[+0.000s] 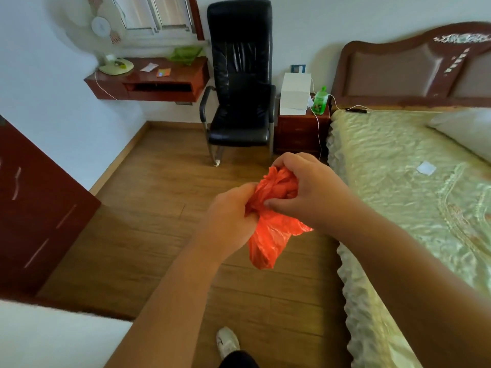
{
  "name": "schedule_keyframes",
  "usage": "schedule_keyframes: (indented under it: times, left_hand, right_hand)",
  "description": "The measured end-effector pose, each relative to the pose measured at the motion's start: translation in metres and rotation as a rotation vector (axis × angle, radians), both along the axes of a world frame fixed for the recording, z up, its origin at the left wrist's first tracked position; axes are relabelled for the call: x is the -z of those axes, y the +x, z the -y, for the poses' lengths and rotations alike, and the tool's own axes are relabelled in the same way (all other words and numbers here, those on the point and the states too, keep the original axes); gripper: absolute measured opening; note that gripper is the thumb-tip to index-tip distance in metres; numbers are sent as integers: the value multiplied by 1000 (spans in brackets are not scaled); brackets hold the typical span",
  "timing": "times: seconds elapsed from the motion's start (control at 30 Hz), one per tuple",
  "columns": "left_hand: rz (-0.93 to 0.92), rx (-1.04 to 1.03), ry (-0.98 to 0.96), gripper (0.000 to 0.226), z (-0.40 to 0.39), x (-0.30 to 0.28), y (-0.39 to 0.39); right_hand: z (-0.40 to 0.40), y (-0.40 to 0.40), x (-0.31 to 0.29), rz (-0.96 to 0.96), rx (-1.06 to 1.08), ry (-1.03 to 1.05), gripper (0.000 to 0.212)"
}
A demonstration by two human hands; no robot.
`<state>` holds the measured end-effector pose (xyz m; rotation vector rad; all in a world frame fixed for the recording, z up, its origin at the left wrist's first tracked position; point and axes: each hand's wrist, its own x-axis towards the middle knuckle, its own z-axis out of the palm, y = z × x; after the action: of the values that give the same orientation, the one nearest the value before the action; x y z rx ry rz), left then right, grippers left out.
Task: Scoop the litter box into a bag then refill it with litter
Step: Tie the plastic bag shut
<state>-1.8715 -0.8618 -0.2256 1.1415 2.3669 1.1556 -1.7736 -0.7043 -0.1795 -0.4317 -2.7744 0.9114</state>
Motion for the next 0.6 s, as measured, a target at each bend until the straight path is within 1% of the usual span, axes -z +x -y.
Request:
schedule_keyframes:
  times: [0.13, 0.3, 0.5, 0.6]
  left_hand:
    - [21, 73, 3, 36, -32, 8, -48]
    - [30, 229, 1, 23, -75, 9, -119]
    - [3, 328, -2, 27, -121, 11, -197]
    - [-2, 356, -10, 35, -143, 15, -227]
  right_hand:
    - [-24, -39, 6, 0, 57, 3, 55]
    - [-52, -90, 8, -29, 170, 25, 51]
    - [-83, -152, 11, -89, 296, 9, 50]
    - [-100, -175, 17, -92, 325, -14, 49]
